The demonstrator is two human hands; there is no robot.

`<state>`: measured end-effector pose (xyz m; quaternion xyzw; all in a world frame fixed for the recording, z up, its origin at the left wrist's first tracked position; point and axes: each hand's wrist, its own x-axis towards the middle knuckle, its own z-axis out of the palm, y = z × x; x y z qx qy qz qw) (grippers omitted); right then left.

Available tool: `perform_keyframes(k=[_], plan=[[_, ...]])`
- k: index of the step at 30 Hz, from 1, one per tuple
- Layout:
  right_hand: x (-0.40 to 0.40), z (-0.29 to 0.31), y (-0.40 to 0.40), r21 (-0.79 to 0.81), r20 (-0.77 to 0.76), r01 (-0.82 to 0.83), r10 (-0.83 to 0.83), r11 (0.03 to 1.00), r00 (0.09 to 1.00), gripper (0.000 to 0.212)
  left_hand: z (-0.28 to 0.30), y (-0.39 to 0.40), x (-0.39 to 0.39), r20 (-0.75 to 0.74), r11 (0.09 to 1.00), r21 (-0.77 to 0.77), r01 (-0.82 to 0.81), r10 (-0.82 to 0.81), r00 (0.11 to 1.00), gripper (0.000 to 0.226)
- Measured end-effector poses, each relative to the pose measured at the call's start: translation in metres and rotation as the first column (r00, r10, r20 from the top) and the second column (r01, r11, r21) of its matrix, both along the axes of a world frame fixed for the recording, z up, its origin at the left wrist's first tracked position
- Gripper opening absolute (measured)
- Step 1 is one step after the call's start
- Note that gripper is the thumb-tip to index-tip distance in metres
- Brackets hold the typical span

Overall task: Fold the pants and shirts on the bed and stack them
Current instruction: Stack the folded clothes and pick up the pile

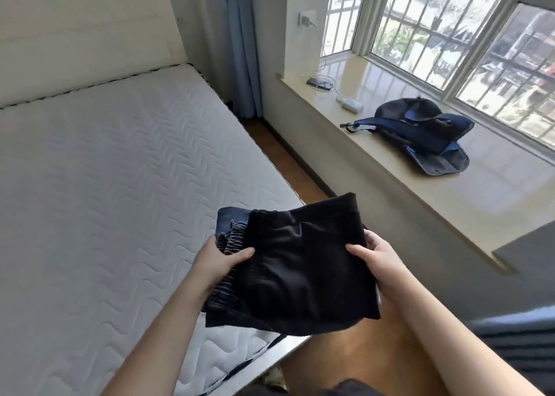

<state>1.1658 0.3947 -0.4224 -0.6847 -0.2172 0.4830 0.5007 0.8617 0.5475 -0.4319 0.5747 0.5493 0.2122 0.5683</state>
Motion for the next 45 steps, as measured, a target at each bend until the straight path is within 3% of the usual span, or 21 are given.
perform_keyframes(k=[8,16,23,26,31,39,45], plan=[[0.024,-0.016,0.069,-0.052,-0.004,-0.092,0.092,0.994,0.996,0.033,-0.014,0.021,0.01,-0.02,0.988,-0.056,-0.143,0.142,0.99,0.058],[0.081,-0.034,0.147,-0.05,-0.048,-0.253,0.251,0.966,0.967,0.02,-0.026,0.051,0.055,-0.065,0.916,-0.155,-0.369,0.363,0.929,0.078],[0.111,-0.055,0.236,-0.073,0.099,-0.387,0.393,0.919,0.914,0.019,-0.05,0.103,0.087,-0.083,0.866,-0.147,-0.478,0.471,0.878,0.078],[0.112,-0.082,0.276,-0.102,0.168,-0.405,0.417,0.909,0.893,0.015,-0.079,0.143,0.086,-0.113,0.859,-0.162,-0.486,0.474,0.874,0.078],[0.107,-0.15,0.339,-0.114,0.146,-0.369,0.383,0.922,0.912,0.012,-0.144,0.204,0.08,-0.168,0.848,-0.137,-0.512,0.489,0.856,0.082],[0.116,-0.239,0.424,-0.119,0.217,-0.353,0.371,0.928,0.903,0.012,-0.228,0.28,0.084,-0.108,0.823,-0.226,-0.521,0.51,0.853,0.086],[0.13,-0.282,0.459,-0.168,0.349,-0.369,0.405,0.914,0.845,0.019,-0.268,0.326,0.085,-0.106,0.839,-0.188,-0.51,0.499,0.86,0.062]])
